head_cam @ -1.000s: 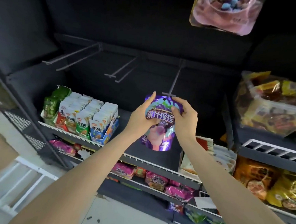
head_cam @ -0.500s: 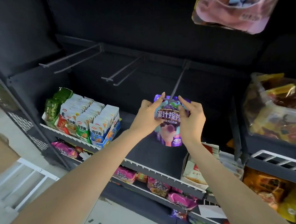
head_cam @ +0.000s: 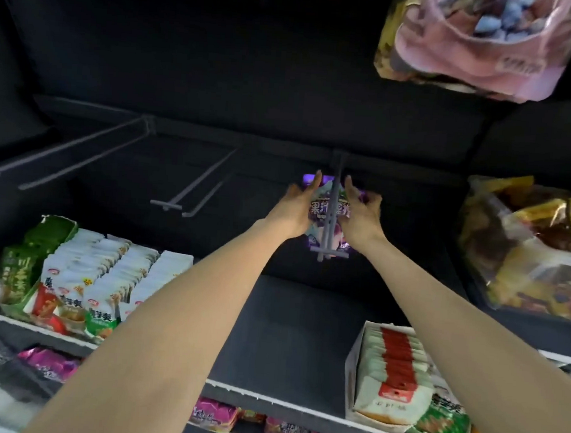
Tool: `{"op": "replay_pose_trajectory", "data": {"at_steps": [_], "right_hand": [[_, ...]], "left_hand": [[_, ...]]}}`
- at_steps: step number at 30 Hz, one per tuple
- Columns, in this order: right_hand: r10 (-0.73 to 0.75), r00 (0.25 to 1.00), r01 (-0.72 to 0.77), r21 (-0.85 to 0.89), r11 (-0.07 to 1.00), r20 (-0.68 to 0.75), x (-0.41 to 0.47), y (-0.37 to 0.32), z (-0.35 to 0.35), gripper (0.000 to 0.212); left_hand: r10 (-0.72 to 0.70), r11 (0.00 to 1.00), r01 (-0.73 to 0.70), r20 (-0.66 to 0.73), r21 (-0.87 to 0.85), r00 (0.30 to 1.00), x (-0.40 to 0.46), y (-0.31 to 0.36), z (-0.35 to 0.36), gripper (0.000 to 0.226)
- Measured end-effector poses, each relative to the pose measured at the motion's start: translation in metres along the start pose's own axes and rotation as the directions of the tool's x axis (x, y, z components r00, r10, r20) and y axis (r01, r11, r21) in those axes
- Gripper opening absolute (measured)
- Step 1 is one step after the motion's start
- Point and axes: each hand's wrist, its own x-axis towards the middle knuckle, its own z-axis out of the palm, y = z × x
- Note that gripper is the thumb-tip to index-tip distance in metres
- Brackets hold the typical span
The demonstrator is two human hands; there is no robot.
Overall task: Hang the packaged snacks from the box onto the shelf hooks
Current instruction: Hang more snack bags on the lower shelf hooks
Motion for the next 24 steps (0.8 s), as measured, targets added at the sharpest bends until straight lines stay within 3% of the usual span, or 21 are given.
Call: {"op": "replay_pose_trajectory", "data": {"at_steps": [7,10,12,17,21,24], "right_hand": [[0.058,0.998,-0.057,0.035,0.998,-0.036,0.017,-0.007,0.001,0.078],[-0.008,0.980,0.013,0.025,1.000,-0.199,0.000,-0.008,-0.001,0.058],[-0.042,0.965,0.045,0.004,0.999,-0.260,-0.020,-0.007,0.001,0.040],[-0.061,0.995,0.046,0.191,0.981,0.077,-0.080,-0.020,0.021,0.020],[-0.211,0.958,0.156,0.265,0.952,0.192,-0.136,-0.062,0.047,0.024],[-0.315,0.925,0.234,0.333,0.913,0.213,-0.169,-0.107,0.072,0.022]], "left_hand": [[-0.084,0.996,0.088,0.104,-0.033,0.991,0.019,0.005,-0.013,0.084],[-0.085,0.994,0.087,0.037,-0.060,0.996,0.002,0.010,-0.018,0.082],[-0.075,0.995,0.072,-0.041,-0.070,0.996,-0.018,0.012,-0.024,0.069],[-0.053,0.998,0.047,-0.240,-0.031,0.969,-0.097,0.003,-0.046,0.030],[-0.085,0.996,0.083,-0.282,-0.018,0.956,-0.177,-0.024,-0.069,0.021],[-0.180,0.982,0.190,-0.312,0.003,0.933,-0.240,-0.059,-0.091,0.020]]}}
